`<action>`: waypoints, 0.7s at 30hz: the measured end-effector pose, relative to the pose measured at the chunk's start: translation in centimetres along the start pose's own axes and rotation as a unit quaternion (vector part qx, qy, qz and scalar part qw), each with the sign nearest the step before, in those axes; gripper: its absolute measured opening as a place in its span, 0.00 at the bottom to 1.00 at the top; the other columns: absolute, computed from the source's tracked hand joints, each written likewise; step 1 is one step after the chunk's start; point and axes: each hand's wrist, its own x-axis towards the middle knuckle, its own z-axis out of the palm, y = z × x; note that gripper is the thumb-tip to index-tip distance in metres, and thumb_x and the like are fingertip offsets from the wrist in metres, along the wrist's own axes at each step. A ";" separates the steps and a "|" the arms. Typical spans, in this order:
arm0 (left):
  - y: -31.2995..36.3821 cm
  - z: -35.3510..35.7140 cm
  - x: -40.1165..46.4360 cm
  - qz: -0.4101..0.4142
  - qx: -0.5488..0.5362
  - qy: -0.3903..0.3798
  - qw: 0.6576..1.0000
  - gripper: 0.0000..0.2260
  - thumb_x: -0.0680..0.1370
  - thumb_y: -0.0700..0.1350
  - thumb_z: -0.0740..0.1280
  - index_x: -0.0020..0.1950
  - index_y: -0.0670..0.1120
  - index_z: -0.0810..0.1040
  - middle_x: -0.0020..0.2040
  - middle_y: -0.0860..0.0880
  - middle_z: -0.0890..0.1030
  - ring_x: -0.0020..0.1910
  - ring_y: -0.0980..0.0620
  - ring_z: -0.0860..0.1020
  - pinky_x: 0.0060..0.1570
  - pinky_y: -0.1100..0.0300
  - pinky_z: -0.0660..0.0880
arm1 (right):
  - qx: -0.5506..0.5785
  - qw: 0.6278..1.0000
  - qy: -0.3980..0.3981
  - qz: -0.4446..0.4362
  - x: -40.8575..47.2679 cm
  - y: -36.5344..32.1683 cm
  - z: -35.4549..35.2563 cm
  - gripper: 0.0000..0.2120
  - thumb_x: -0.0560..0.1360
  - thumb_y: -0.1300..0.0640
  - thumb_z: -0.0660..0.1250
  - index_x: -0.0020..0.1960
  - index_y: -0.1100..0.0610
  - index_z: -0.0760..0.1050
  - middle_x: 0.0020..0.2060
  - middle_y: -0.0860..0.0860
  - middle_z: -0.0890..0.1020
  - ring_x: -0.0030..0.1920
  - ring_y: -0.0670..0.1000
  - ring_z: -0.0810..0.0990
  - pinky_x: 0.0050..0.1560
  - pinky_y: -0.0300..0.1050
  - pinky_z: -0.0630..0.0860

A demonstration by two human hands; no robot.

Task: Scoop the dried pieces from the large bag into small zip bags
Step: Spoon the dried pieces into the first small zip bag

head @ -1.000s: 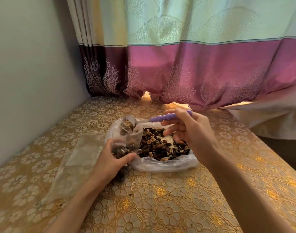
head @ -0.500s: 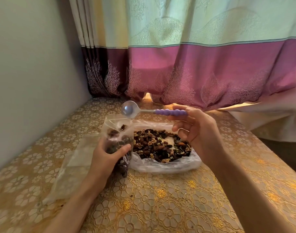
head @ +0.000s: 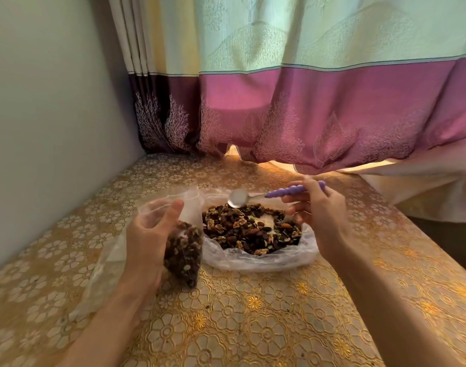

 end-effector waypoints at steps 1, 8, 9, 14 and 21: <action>0.1 0.0 0.1 0.000 0.002 0.004 1.000 0.23 0.62 0.57 0.71 0.51 0.46 0.77 0.37 0.52 0.82 0.36 0.53 0.81 0.36 0.62 0.75 | -0.026 0.999 0.016 -0.011 0.1 0.2 -0.1 0.16 0.81 0.54 0.56 0.41 0.60 0.76 0.37 0.56 0.85 0.29 0.49 0.75 0.24 0.37 0.69; 0.2 -1.3 1.0 -0.001 0.043 -0.125 0.991 0.42 0.52 0.70 0.73 0.59 0.47 0.73 0.49 0.50 0.83 0.47 0.52 0.82 0.47 0.59 0.79 | -0.138 0.985 0.097 -0.035 0.7 1.9 -1.3 0.19 0.80 0.49 0.58 0.37 0.58 0.77 0.34 0.54 0.84 0.27 0.46 0.78 0.25 0.33 0.70; 0.1 -1.6 1.1 -0.025 0.061 -0.153 0.986 0.48 0.50 0.71 0.73 0.63 0.47 0.71 0.51 0.49 0.83 0.50 0.51 0.82 0.48 0.57 0.78 | -0.140 0.985 0.100 -0.031 0.8 2.1 -1.5 0.20 0.80 0.49 0.58 0.38 0.60 0.77 0.33 0.53 0.84 0.26 0.45 0.78 0.24 0.32 0.69; -0.4 -2.5 1.0 -0.135 0.123 -0.258 0.949 0.51 0.44 0.71 0.74 0.64 0.54 0.70 0.51 0.51 0.83 0.52 0.51 0.81 0.46 0.59 0.78 | -0.142 0.986 0.084 0.023 1.1 2.8 -1.7 0.21 0.80 0.50 0.58 0.37 0.60 0.79 0.33 0.53 0.85 0.26 0.45 0.76 0.27 0.38 0.70; 0.6 -2.9 0.9 -0.150 0.228 -0.381 0.883 0.29 0.66 0.54 0.74 0.64 0.62 0.66 0.60 0.57 0.73 0.49 0.66 0.78 0.42 0.73 0.74 | -0.098 0.989 -0.025 0.111 0.6 3.4 -0.1 0.18 0.80 0.54 0.59 0.44 0.64 0.82 0.39 0.55 0.85 0.27 0.45 0.77 0.24 0.34 0.69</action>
